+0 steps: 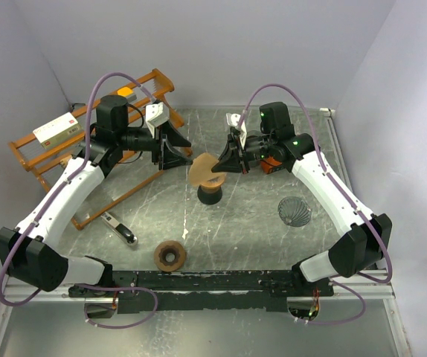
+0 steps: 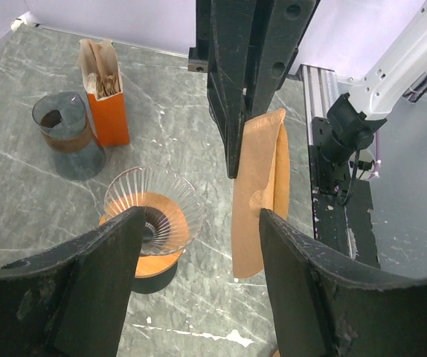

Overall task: Place the coffee filter in the dripper
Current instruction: Place the coffee filter in the coffee dripper.

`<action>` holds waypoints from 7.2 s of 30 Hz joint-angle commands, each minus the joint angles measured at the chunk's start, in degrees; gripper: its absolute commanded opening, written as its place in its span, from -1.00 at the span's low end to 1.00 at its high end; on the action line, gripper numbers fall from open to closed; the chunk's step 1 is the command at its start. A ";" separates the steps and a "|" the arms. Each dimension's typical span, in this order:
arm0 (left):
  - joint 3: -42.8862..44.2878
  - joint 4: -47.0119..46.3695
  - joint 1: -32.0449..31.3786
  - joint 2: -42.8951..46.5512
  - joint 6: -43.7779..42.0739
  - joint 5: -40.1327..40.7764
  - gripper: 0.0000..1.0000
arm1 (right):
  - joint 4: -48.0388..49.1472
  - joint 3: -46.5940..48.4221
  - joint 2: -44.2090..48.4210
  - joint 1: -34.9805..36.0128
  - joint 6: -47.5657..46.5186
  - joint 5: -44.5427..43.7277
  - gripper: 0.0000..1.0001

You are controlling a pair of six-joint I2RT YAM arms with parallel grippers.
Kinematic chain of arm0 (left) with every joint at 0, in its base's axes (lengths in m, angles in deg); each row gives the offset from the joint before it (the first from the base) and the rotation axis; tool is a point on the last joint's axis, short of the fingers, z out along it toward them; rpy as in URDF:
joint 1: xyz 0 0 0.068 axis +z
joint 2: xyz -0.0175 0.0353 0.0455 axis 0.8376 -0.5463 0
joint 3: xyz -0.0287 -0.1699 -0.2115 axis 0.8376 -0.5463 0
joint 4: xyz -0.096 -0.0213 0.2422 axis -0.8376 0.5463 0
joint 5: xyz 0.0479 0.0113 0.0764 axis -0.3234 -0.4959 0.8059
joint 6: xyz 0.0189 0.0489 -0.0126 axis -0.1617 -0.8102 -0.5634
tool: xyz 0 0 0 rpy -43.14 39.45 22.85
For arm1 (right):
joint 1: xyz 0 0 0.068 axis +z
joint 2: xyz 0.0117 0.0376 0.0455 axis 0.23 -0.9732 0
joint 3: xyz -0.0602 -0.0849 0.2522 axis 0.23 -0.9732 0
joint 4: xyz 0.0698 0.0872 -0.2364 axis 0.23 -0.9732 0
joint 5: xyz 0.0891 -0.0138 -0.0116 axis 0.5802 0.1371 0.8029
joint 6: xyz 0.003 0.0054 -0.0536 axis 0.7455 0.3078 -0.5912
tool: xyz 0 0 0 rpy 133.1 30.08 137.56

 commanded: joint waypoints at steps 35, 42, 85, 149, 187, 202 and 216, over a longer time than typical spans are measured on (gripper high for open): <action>-3.33 -1.76 -1.09 1.87 -1.19 -1.98 0.45 | 0.85 0.52 -0.86 0.23 -1.00 3.38 -1.00; -0.75 9.22 -0.98 4.02 -13.40 2.55 0.49 | 0.65 -2.13 0.89 0.19 -3.09 1.61 -1.00; 2.99 6.79 -1.09 -0.44 -6.48 3.05 0.42 | -1.18 -0.64 0.33 1.07 -3.90 1.83 -1.00; -6.67 -11.81 -1.00 -0.27 8.20 -8.19 -0.24 | 10.32 -2.80 0.21 0.89 6.65 3.62 -1.00; 22.99 44.15 -4.86 -10.30 -15.48 18.03 -0.86 | -8.07 19.60 -3.01 19.33 -13.66 -27.50 0.55; 21.79 44.75 -5.55 -10.22 -14.89 15.28 -0.86 | -9.12 17.62 -4.77 23.82 -16.96 -33.66 0.32; 21.20 47.61 -8.27 -11.61 -17.61 15.00 -0.86 | -13.77 19.28 -6.55 25.05 -23.13 -38.83 0.25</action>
